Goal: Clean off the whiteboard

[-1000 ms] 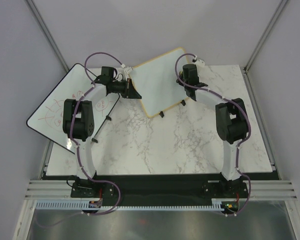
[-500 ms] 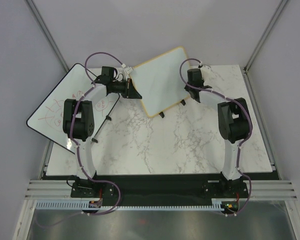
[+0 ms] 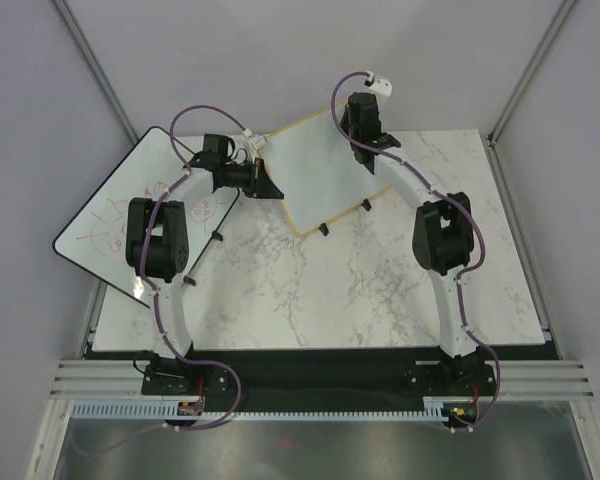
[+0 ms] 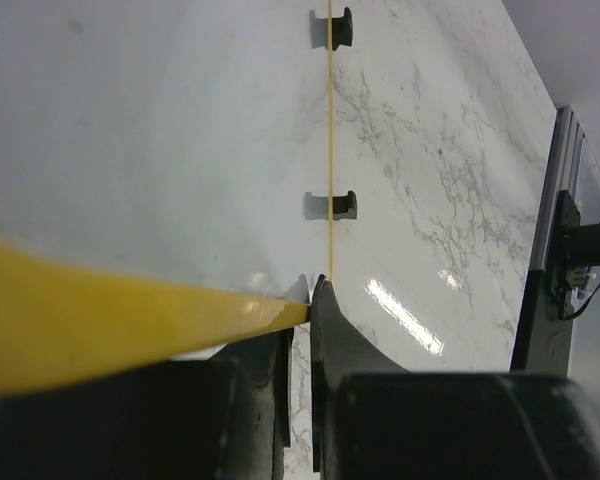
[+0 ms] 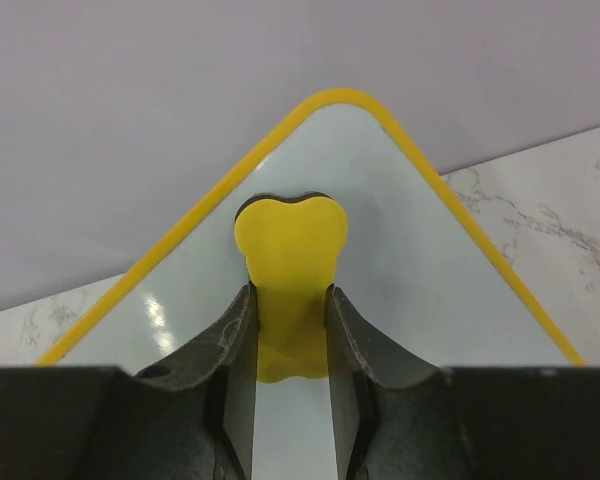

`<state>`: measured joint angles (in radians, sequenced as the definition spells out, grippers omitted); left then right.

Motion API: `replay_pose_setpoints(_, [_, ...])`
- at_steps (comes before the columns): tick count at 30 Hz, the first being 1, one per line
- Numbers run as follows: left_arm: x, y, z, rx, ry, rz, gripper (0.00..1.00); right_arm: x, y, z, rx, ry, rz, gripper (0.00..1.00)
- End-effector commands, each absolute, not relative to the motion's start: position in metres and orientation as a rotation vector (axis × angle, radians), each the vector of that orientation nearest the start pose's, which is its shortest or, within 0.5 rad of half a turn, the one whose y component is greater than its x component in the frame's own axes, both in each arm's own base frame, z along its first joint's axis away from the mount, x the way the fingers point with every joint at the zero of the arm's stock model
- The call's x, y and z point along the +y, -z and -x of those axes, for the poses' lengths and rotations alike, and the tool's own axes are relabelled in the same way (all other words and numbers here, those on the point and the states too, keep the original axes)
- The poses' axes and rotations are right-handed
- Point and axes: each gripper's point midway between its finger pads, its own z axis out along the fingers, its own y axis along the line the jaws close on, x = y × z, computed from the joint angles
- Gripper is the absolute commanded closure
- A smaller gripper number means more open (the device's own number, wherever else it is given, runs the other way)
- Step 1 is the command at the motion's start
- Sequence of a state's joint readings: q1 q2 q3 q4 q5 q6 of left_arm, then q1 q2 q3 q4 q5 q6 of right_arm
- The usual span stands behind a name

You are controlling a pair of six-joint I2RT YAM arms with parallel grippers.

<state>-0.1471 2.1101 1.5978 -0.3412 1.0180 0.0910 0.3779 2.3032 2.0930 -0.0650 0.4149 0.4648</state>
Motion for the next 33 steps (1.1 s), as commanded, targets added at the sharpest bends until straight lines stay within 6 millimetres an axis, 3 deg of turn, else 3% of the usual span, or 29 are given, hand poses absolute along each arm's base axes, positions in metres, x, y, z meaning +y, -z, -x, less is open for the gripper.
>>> replay_pose_setpoints(1, [-0.219, -0.136, -0.462, 1.959, 1.057, -0.891, 0.98, 0.177, -0.167, -0.639, 1.891, -0.100, -0.375, 1.00])
replay_pose_setpoints(2, [-0.218, -0.136, -0.462, 1.960, 1.055, -0.889, 0.98, 0.169, -0.144, -0.629, 1.936, -0.058, -0.376, 1.00])
replay_pose_setpoints(4, [-0.218, -0.135, -0.461, 1.961, 1.058, -0.891, 0.98, 0.152, -0.138, -0.619, 1.937, -0.010, -0.403, 1.00])
replay_pose_setpoints(5, [-0.218, -0.135, -0.461, 1.962, 1.058, -0.892, 0.98, 0.142, -0.117, -0.603, 1.983, 0.025, -0.404, 1.00])
replay_pose_setpoints(7, [-0.218, -0.134, -0.461, 1.962, 1.058, -0.892, 0.98, 0.131, -0.100, -0.589, 2.003, 0.058, -0.415, 1.00])
replay_pose_setpoints(8, [-0.218, -0.133, -0.461, 1.962, 1.059, -0.891, 0.98, 0.122, -0.079, -0.572, 2.047, 0.094, -0.414, 1.00])
replay_pose_setpoints(11, [-0.218, -0.133, -0.461, 1.963, 1.062, -0.891, 0.98, 0.116, -0.051, -0.552, 2.093, 0.117, -0.409, 1.00])
replay_pose_setpoints(13, [-0.218, -0.132, -0.462, 1.966, 1.062, -0.889, 0.98, 0.117, -0.048, -0.550, 2.100, 0.113, -0.405, 1.00])
replay_pose_setpoints(16, [-0.218, -0.133, -0.461, 1.966, 1.064, -0.888, 0.98, 0.123, -0.067, -0.563, 2.062, 0.082, -0.401, 1.00])
replay_pose_setpoints(19, [-0.218, -0.136, -0.462, 1.960, 1.059, -0.889, 0.98, 0.136, -0.105, -0.589, 1.996, 0.026, -0.377, 1.00])
replay_pose_setpoints(20, [-0.218, -0.136, -0.462, 1.961, 1.060, -0.888, 0.98, 0.143, -0.132, -0.607, 1.936, -0.009, -0.379, 1.00])
replay_pose_setpoints(26, [-0.218, -0.135, -0.460, 1.965, 1.060, -0.889, 0.98, 0.166, -0.197, -0.653, 1.818, -0.101, -0.297, 1.00])
replay_pose_setpoints(30, [-0.217, -0.136, -0.461, 1.961, 1.054, -0.893, 0.98, 0.174, -0.213, -0.668, 1.776, -0.118, -0.267, 1.00])
replay_pose_setpoints(33, [-0.217, -0.136, -0.460, 1.961, 1.056, -0.893, 0.98, 0.169, -0.211, -0.671, 1.779, -0.105, -0.273, 1.00])
